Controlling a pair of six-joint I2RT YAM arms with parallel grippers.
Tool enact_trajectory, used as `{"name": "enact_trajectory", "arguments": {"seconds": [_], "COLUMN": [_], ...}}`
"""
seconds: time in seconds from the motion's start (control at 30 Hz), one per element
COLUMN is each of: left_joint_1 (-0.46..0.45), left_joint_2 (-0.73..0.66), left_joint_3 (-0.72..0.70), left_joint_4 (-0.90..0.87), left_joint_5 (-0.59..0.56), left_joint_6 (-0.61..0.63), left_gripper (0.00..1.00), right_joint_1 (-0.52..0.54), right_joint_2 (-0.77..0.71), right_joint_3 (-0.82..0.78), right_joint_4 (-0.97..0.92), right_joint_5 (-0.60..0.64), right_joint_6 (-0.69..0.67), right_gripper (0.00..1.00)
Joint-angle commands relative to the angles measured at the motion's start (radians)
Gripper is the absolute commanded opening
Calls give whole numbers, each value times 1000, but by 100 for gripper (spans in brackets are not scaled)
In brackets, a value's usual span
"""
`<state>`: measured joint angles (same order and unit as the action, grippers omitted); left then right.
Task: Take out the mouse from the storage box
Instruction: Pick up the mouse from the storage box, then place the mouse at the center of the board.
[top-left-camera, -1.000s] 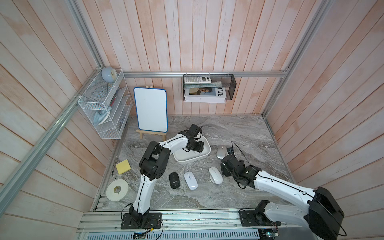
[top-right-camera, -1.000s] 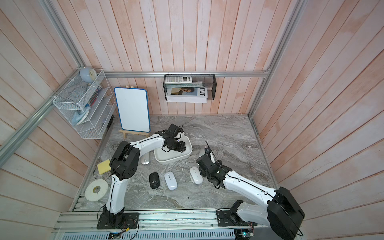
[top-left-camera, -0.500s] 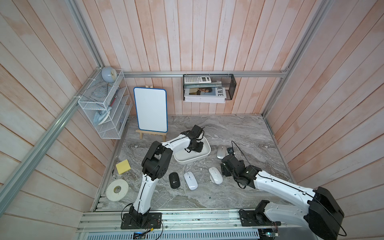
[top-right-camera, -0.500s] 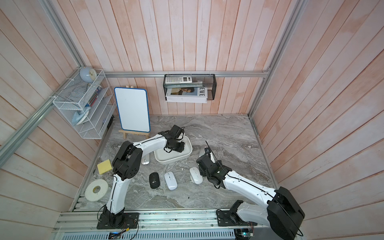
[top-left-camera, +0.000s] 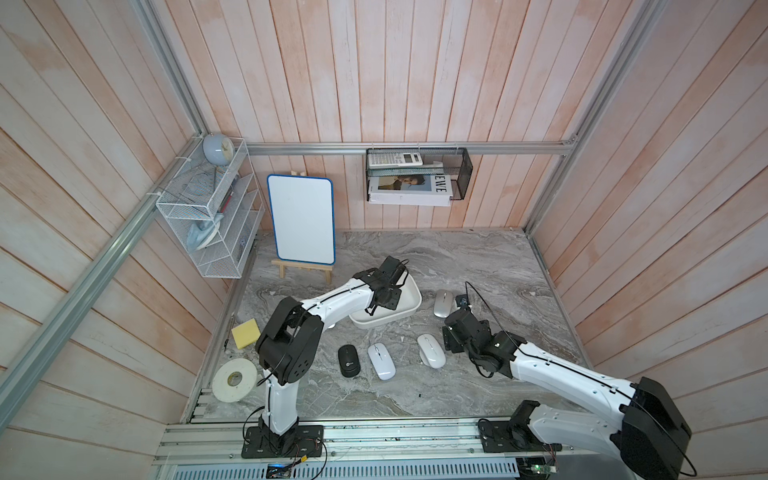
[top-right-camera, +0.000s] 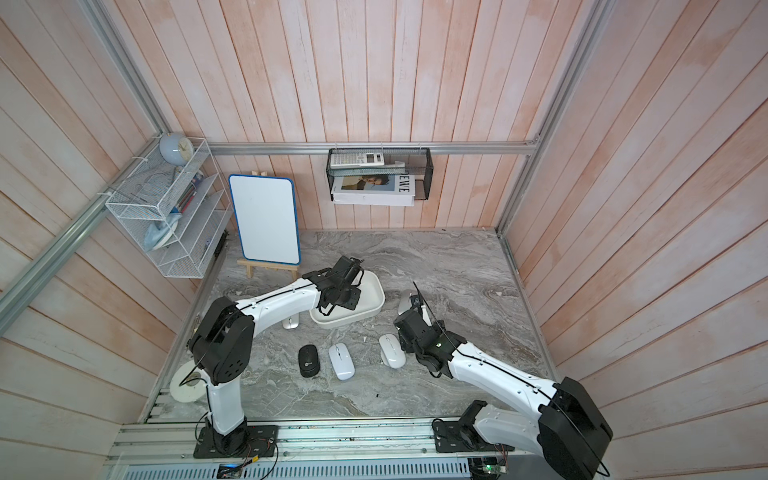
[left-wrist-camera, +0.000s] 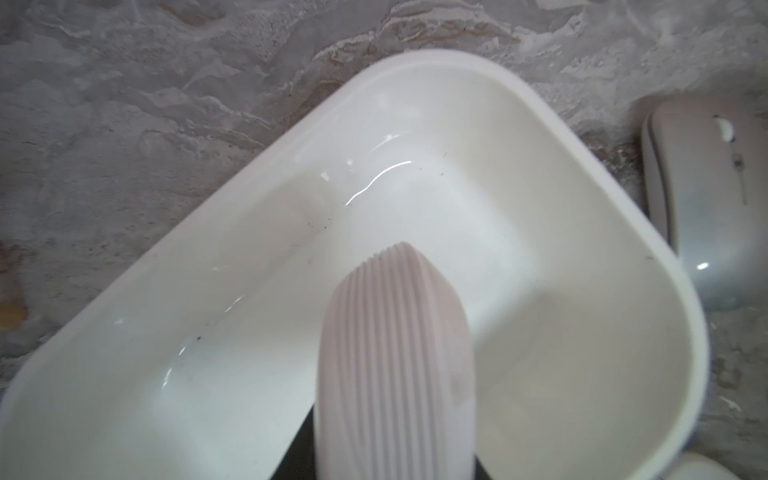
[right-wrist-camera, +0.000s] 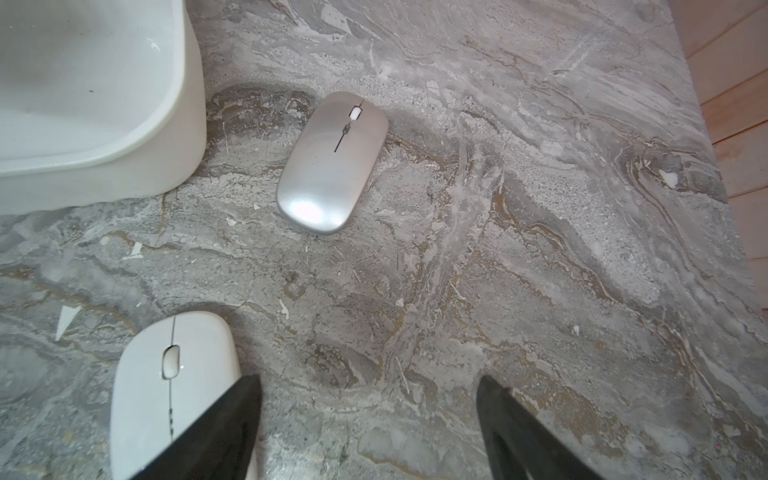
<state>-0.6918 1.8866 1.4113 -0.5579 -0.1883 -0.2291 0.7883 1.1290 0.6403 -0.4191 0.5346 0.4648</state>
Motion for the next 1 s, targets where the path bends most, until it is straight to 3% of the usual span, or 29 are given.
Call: {"name": "enact_trajectory", "arguments": {"seconds": [0.0, 0.2, 0.37, 0.7, 0.97], "left_joint_1": [-29, -97, -169, -353, -386], "left_joint_2": [-75, -205, -236, -167, -31], "left_joint_3": [-53, -134, -160, -154, -38], "left_joint_4": [-9, -63, -141, -291, -393], "left_joint_5": [-91, -129, -164, -237, -222], "left_joint_6": [-11, -53, -115, -208, -215], "left_gripper": [25, 24, 24, 23, 21], "right_joint_1": [-4, -4, -4, -4, -6], "right_joint_2": [-30, -98, -151, -256, -300], "right_joint_3": [35, 42, 50, -2, -84], "right_joint_4": [-47, -90, -130, -135, -92], "right_joint_5": [28, 62, 93, 130, 161], "right_joint_6": [14, 17, 0, 35, 80], "right_gripper": [85, 85, 85, 86, 87]}}
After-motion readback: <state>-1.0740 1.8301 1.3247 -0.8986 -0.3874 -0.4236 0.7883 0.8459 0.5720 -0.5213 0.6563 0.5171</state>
